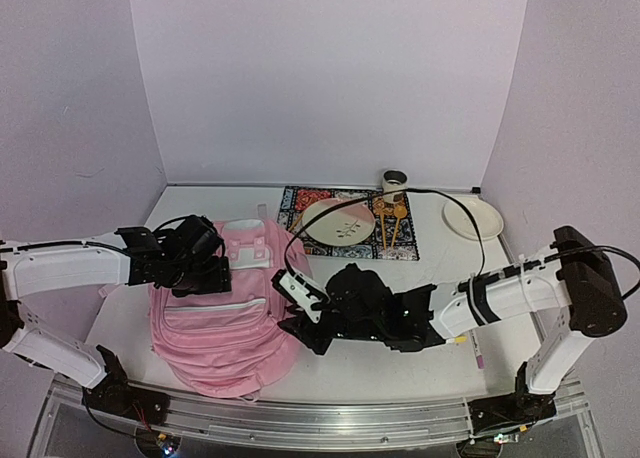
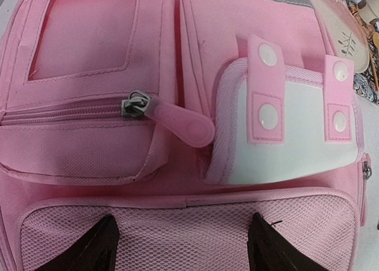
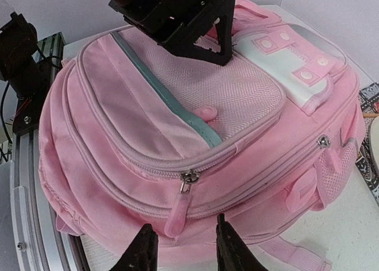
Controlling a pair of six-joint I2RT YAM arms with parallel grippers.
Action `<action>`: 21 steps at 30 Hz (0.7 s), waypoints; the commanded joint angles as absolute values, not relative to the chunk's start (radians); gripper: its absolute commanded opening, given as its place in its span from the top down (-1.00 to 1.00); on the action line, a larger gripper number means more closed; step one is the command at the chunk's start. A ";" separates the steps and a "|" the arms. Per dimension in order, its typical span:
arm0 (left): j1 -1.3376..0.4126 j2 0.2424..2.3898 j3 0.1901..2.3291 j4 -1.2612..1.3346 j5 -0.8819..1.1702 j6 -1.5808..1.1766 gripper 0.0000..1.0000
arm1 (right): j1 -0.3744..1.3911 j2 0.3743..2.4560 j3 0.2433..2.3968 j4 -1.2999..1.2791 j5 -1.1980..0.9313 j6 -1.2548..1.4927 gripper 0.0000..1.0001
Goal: Pack the student bag
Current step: Grab the upper front pocket of the student bag.
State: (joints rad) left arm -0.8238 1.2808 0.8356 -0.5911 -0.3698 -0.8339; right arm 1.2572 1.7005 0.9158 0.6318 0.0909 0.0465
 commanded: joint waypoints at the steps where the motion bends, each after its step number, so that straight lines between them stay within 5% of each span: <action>1: -0.816 1.285 0.842 -0.579 -0.339 -0.820 -0.52 | 1.267 1.765 0.966 0.699 0.128 0.032 0.28; 8: -0.816 1.288 0.847 -0.578 -0.330 -0.819 -0.52 | 1.269 1.830 0.992 0.706 0.142 0.034 0.28; 17: -0.816 1.310 0.865 -0.572 -0.325 -0.828 -0.52 | 1.316 1.809 1.006 0.651 0.138 0.039 1.00; 21: -0.816 1.326 0.863 -0.553 -0.315 -0.840 -0.52 | 1.365 1.796 1.021 0.618 0.149 0.079 1.00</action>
